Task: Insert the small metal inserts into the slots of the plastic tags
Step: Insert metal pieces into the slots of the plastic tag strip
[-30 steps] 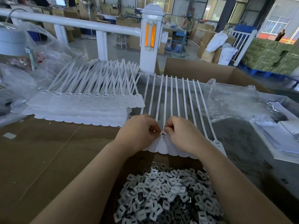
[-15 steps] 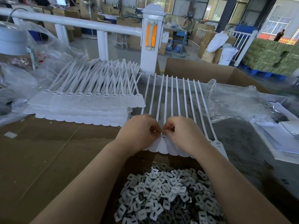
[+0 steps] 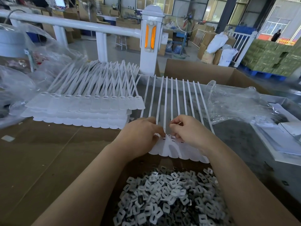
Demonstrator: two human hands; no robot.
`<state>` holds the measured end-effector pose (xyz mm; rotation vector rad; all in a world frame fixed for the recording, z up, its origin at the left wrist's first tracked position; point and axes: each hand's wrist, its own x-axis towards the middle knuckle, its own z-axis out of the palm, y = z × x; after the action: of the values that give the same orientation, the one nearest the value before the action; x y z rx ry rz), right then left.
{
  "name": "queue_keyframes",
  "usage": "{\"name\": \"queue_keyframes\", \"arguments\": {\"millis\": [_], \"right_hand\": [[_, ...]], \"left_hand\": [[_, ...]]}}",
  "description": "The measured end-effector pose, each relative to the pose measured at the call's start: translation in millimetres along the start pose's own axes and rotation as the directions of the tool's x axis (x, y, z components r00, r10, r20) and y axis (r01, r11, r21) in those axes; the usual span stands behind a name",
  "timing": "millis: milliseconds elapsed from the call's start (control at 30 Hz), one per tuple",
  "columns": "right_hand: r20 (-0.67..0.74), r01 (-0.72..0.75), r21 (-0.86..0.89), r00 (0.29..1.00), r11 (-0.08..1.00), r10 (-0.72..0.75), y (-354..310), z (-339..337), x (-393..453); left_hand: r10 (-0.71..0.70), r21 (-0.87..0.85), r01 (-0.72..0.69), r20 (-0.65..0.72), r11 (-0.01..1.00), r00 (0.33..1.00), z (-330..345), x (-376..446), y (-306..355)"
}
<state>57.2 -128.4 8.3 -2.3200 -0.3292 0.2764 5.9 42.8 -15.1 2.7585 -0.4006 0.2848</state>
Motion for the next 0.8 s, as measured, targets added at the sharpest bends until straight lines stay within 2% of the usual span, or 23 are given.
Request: {"name": "queue_keyframes", "arguments": {"millis": [267,500,600,800], "right_hand": [[0.024,-0.009,0.012,1.0,1.0,0.008,-3,0,-1],[0.049,0.004,-0.064,0.999,0.998,-0.001,-3,0,-2],[0.057,0.015,-0.075,0.998,0.997,-0.011,-3,-1,-2],[0.09,0.015,-0.012,0.996,1.0,-0.014,-2,-8,-2]], "left_hand": [[0.053,0.214,-0.065,0.062,0.975,0.997,0,4,12],[0.089,0.295,-0.095,0.032,0.951,0.995,2,6,20],[0.09,0.263,-0.087,0.0,0.961,0.996,4,5,18],[-0.011,0.021,0.011,0.014,1.0,1.0,0,5,9]]}}
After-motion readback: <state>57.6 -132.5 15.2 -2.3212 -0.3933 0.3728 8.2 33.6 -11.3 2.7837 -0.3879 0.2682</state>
